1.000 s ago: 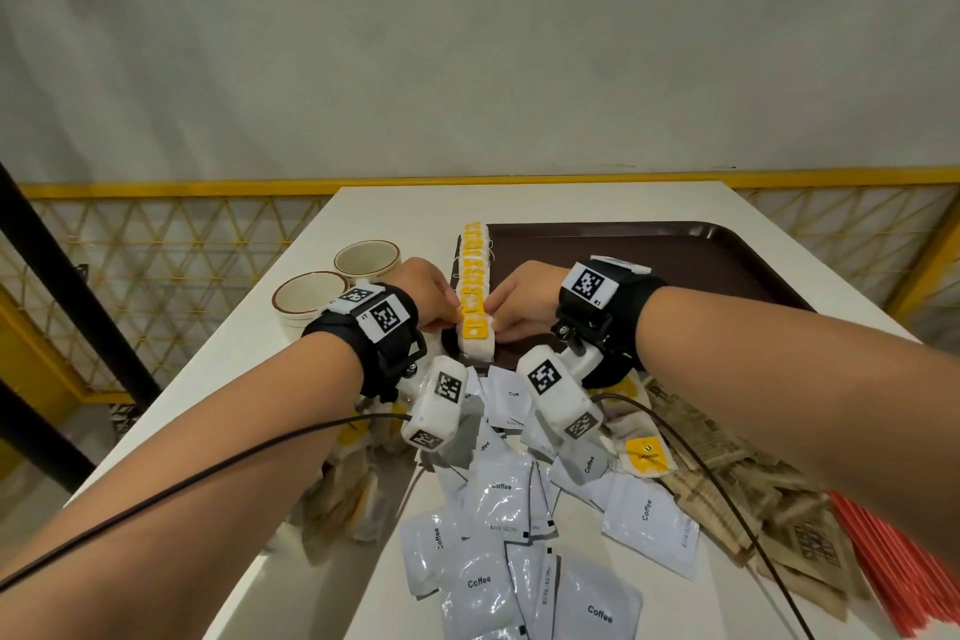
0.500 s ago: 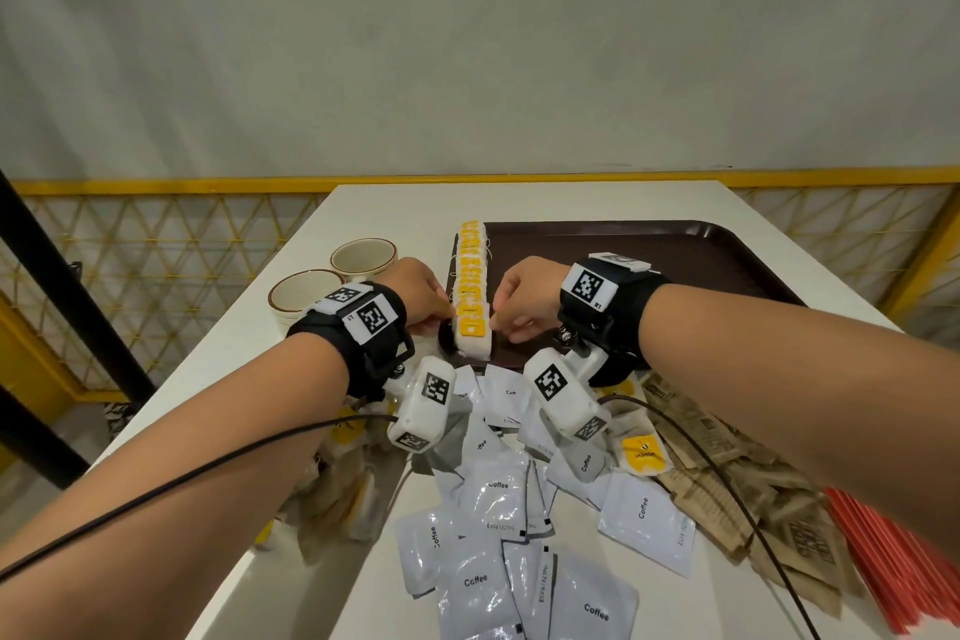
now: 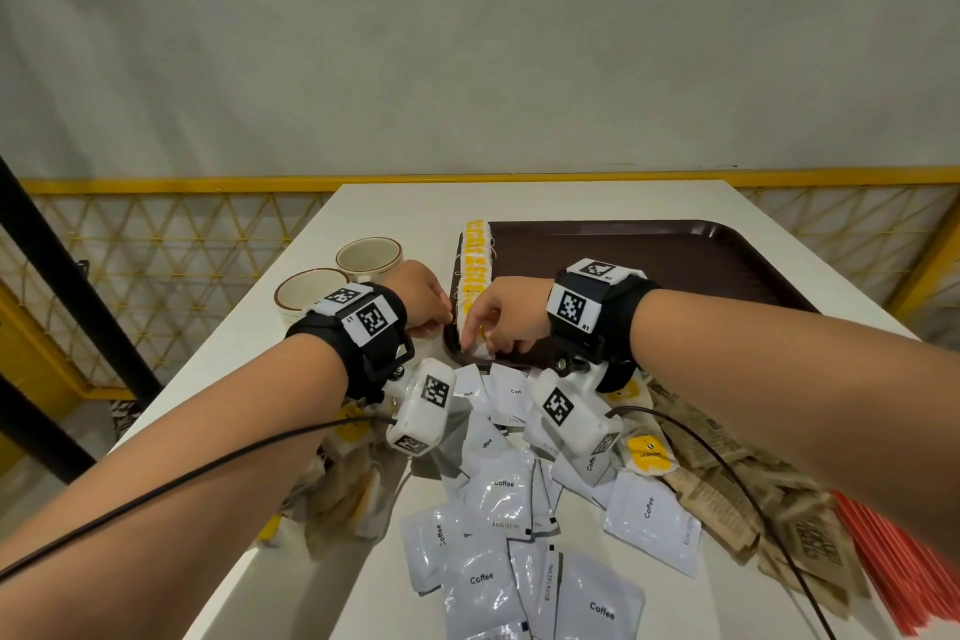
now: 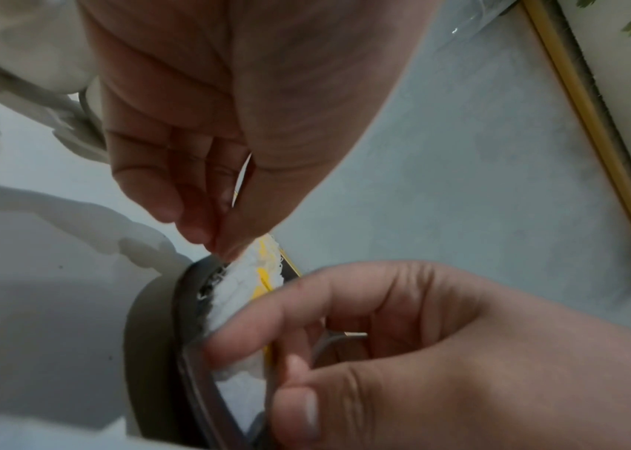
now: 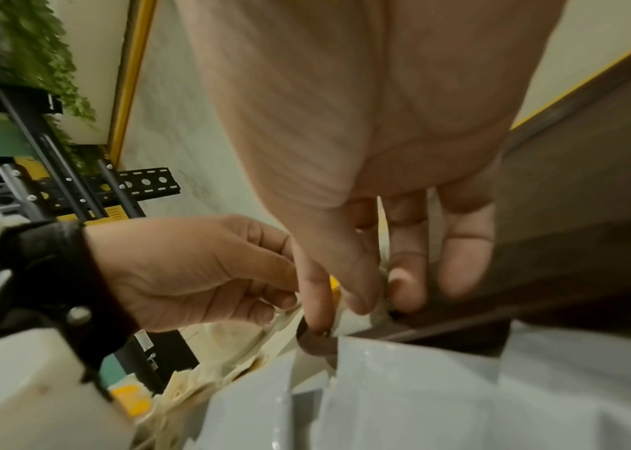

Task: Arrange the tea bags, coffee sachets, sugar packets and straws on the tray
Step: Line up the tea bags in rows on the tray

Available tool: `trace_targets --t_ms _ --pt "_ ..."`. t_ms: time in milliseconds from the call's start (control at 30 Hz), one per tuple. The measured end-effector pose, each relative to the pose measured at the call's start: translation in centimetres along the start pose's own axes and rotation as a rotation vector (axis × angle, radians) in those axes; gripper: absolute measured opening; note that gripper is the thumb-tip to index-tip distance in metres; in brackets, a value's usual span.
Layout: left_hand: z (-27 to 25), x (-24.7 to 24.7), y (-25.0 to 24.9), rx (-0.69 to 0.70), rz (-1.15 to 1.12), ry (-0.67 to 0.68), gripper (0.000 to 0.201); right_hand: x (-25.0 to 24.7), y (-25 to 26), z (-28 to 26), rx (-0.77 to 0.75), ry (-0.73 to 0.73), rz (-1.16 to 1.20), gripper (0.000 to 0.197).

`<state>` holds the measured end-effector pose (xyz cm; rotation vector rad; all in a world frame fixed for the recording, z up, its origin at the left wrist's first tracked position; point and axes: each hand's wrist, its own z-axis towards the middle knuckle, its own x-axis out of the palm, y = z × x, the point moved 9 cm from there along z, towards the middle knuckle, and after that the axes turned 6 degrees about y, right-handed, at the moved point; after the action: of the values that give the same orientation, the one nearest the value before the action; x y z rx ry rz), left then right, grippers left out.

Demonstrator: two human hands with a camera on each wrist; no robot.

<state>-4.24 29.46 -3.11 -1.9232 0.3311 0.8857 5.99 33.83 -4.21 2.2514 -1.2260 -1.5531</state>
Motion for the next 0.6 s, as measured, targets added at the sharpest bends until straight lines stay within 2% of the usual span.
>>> trace_targets --t_ms 100,233,500,600 --pt "-0.1 -0.2 0.1 -0.006 0.001 -0.004 0.018 0.3 0.1 0.2 0.017 0.017 -0.032 0.038" --pt "-0.3 -0.2 0.0 -0.006 -0.008 -0.011 0.019 0.3 0.4 0.4 0.022 0.01 -0.079 0.037" --pt "0.1 0.3 -0.5 0.0 -0.004 -0.019 0.01 -0.2 1.1 0.1 -0.018 -0.095 -0.15 0.036" --pt "0.1 0.3 -0.7 0.013 -0.005 -0.033 0.007 -0.3 0.6 -0.1 -0.038 -0.095 0.011 0.031"
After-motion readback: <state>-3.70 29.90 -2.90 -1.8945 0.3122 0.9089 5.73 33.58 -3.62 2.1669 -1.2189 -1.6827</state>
